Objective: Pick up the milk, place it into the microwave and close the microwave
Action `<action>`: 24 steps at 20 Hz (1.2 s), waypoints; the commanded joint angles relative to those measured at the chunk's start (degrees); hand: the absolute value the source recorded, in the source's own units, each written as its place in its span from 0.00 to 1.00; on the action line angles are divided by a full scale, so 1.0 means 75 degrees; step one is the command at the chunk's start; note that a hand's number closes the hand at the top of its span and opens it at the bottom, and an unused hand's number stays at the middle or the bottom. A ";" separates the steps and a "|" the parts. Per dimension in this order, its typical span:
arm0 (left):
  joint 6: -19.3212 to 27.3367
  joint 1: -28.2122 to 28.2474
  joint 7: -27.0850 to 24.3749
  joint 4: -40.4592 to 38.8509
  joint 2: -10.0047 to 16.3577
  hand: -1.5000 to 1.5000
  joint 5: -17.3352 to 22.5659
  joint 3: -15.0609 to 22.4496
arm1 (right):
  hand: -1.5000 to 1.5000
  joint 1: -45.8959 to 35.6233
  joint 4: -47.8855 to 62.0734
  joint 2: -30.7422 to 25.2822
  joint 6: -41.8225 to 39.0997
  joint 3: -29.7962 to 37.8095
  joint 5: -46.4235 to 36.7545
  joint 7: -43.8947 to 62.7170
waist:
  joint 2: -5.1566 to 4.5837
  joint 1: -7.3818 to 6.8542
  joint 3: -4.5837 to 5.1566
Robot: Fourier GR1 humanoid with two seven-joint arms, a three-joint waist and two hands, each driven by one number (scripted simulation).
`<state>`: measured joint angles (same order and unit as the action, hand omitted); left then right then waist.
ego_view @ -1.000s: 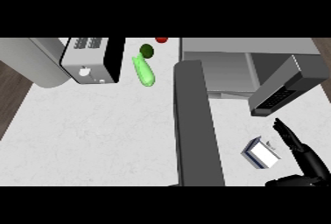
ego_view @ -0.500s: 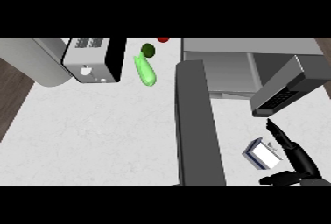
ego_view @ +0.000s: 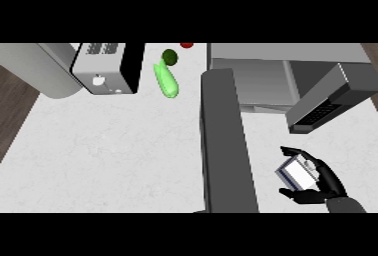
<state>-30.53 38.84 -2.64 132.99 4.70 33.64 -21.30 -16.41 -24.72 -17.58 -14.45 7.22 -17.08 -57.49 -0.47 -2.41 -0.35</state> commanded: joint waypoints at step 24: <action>-0.0010 0.0330 0.0355 0.0514 0.0068 0.00 0.1100 -0.0278 | 1.00 -0.1576 0.0858 0.1569 0.1829 0.0877 0.1149 -0.0603 | 0.0023 0.0104 0.0027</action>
<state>-31.42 40.87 -1.54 132.69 5.61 38.20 -22.96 -25.39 -19.34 -7.59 -5.64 12.91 -8.54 -58.69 -0.36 -1.81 -0.21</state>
